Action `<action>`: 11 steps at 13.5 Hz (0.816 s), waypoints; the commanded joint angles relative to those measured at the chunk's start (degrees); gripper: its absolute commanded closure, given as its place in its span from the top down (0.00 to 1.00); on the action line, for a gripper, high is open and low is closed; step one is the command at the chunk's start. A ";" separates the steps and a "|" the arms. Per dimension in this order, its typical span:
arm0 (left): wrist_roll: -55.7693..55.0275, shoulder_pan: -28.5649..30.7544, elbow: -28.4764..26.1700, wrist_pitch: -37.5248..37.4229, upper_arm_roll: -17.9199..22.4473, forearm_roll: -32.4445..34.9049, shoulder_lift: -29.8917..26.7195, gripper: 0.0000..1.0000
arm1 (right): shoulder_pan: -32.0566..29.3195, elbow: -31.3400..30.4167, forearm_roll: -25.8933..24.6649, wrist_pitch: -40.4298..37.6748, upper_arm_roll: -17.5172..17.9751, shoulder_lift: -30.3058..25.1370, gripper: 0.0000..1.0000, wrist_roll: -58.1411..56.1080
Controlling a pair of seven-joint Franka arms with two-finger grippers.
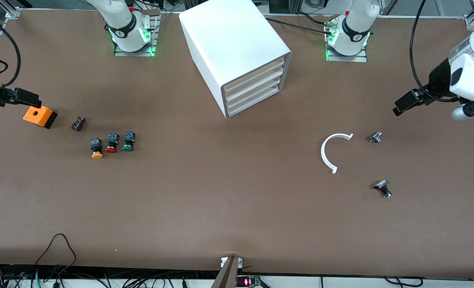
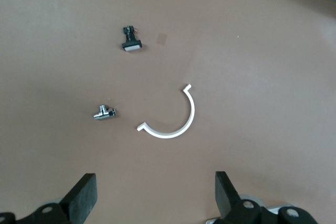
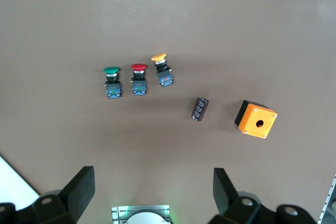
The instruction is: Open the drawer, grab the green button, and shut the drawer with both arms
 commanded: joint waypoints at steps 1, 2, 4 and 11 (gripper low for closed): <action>5.97 -0.53 3.43 -3.13 0.22 1.33 1.38 0.99 | -0.69 -3.50 0.09 0.05 1.07 -3.81 1.00 0.58; 8.26 -0.01 3.61 -2.96 0.31 1.42 2.26 0.99 | -0.69 -4.11 0.09 0.14 1.07 -4.51 1.00 0.58; 13.70 0.26 3.53 -2.26 0.75 1.42 2.18 0.99 | -0.86 -7.18 0.18 1.89 0.55 -6.53 1.00 0.49; 16.55 0.17 3.79 -2.61 0.05 3.26 2.09 0.99 | -1.04 -8.42 2.20 2.60 -3.50 -7.33 1.00 -3.29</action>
